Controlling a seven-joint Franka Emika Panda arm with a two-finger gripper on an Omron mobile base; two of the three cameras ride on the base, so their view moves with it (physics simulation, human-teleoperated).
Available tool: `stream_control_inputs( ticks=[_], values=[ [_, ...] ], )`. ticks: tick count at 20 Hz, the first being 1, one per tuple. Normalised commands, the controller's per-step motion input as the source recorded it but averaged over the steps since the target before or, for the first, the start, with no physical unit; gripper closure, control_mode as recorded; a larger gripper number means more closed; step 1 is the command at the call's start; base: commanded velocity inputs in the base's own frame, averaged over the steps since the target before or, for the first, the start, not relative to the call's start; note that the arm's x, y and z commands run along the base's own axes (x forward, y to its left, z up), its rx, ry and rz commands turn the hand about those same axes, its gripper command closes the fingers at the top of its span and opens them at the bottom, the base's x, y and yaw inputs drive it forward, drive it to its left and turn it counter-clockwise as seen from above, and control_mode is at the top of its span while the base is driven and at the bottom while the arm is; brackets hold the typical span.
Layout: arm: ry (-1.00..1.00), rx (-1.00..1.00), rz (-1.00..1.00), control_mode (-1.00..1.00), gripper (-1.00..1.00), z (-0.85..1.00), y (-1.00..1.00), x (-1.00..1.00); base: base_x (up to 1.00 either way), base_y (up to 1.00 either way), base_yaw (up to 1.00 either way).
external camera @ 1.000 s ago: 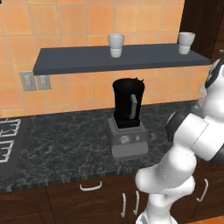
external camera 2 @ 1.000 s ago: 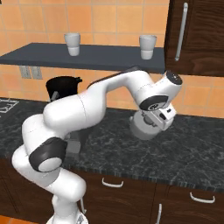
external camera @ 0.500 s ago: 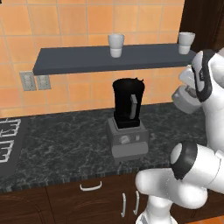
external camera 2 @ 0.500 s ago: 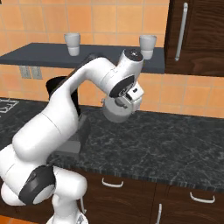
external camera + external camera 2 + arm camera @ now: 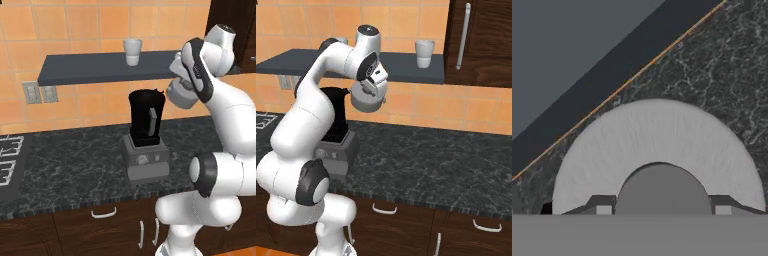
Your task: Close the lid blender by securely placing the lid on top.
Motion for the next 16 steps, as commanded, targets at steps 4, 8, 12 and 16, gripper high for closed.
stream_control_inputs(
  ticks=[4, 8, 12, 16],
  values=[
    [0.05, -0.06, 0.0, -1.0, 1.0, 0.54, 0.54, 0.19, 0.0, 0.0, 0.0],
    [-0.08, -0.06, 0.07, -1.0, 1.0, 0.02, 0.55, 0.0, 0.0, 0.0, 0.0],
    [-0.24, -0.03, 0.09, -1.0, 1.0, 0.73, 0.12, -0.85, 0.0, 0.0, 0.0],
    [-0.15, -0.02, 0.04, -1.0, 1.0, 0.71, 0.4, -0.07, 0.0, 0.0, 0.0]
  ],
)
